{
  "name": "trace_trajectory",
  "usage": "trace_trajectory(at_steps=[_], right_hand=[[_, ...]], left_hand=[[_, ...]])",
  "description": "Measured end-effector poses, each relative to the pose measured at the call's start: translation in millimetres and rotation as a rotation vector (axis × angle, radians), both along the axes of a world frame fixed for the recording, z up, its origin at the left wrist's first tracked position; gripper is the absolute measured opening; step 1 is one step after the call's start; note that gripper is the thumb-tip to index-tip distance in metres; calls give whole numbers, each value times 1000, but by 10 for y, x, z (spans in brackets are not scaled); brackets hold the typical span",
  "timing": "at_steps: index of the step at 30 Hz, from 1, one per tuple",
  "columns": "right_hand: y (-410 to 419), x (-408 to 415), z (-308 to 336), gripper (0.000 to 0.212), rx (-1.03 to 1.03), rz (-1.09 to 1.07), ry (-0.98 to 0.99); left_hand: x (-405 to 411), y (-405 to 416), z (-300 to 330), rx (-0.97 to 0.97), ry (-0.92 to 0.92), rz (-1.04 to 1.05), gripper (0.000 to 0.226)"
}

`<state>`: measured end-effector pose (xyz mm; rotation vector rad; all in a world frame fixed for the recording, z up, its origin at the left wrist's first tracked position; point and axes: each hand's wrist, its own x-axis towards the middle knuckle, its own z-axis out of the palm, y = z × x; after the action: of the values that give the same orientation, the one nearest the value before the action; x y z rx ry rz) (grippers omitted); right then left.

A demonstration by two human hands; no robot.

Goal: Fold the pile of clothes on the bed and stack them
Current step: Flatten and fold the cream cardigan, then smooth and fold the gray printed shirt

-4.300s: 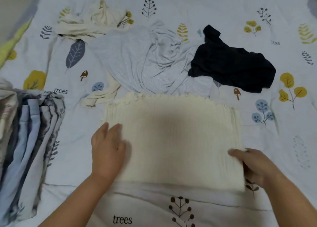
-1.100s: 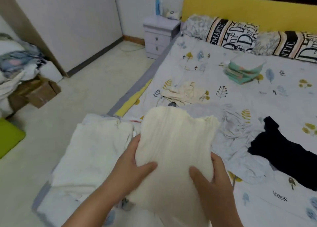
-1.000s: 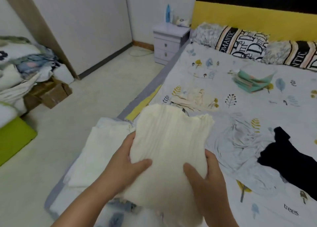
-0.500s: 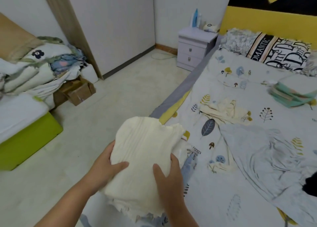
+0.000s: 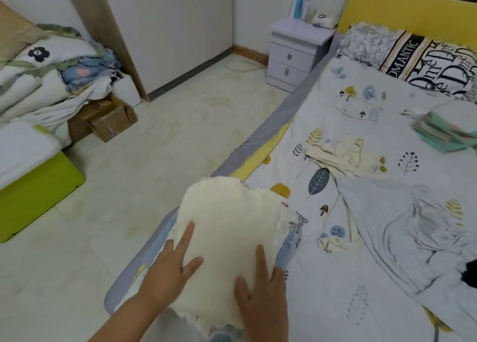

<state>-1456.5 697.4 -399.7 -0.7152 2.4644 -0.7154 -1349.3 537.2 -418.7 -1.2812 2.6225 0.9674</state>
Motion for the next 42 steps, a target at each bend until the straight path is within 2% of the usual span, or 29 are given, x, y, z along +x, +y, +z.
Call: trace_trajectory(at_steps=[6, 10, 15, 20, 25, 32, 37, 40, 42], right_hand=[[29, 34, -177, 79, 168, 102, 24], [-7, 17, -77, 73, 151, 87, -31], [-48, -83, 134, 68, 53, 44, -100], [-12, -155, 293, 64, 88, 64, -158], [147, -211, 524, 49, 2, 61, -79], [721, -583, 781, 29, 72, 143, -2], [1363, -1032, 838, 35, 135, 82, -47], [1800, -1339, 782, 36, 201, 5, -70], [2108, -1541, 709, 36, 255, -47, -81]], left_hand=[[64, -29, -196, 139, 18, 4, 84], [82, -84, -75, 132, -38, -5, 83], [15, -96, 245, 3, -96, -24, 74], [-99, -43, 604, -47, -171, -5, 57], [-216, -9, 1024, -215, -145, -5, 42], [-796, 427, 1397, -154, -47, -310, 22], [-1348, 906, 1407, -116, -59, -500, 20], [-1721, 1223, 1281, -85, -70, -578, 13], [-1969, 1447, 1156, -71, -84, -627, 17]])
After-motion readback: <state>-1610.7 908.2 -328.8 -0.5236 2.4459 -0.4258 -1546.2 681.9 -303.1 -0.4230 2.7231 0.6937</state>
